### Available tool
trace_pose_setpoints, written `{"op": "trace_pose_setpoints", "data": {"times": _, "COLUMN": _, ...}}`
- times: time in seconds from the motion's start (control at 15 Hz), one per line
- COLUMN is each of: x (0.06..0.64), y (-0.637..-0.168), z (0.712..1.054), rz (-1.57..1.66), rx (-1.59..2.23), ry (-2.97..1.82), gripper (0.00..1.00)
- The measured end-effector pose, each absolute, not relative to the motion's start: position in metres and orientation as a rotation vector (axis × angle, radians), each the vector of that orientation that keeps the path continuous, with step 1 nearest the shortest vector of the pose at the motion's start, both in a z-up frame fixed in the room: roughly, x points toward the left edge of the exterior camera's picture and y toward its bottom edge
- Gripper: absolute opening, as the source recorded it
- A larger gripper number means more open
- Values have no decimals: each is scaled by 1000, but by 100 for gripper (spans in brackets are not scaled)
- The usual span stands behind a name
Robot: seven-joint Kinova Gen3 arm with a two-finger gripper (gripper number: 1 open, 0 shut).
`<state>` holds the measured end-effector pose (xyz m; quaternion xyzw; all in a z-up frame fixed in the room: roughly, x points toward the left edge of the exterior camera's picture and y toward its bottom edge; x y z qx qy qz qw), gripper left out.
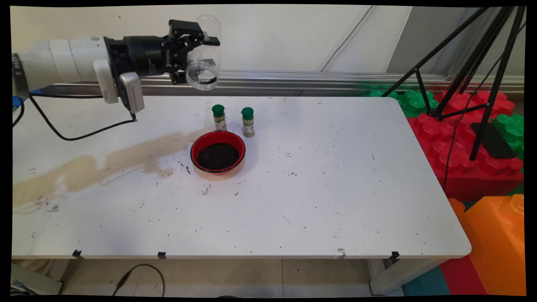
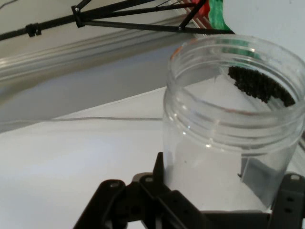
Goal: Pour the black seasoning powder in the red bowl
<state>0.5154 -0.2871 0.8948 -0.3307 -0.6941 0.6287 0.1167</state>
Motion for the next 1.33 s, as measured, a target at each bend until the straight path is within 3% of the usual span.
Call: {"op": "trace_pose_setpoints", "data": {"times": 1.33, "x": 481, "y": -292, "z": 920, "rz": 1218, "rx": -224, "ry": -2007, "gripper": 0}}
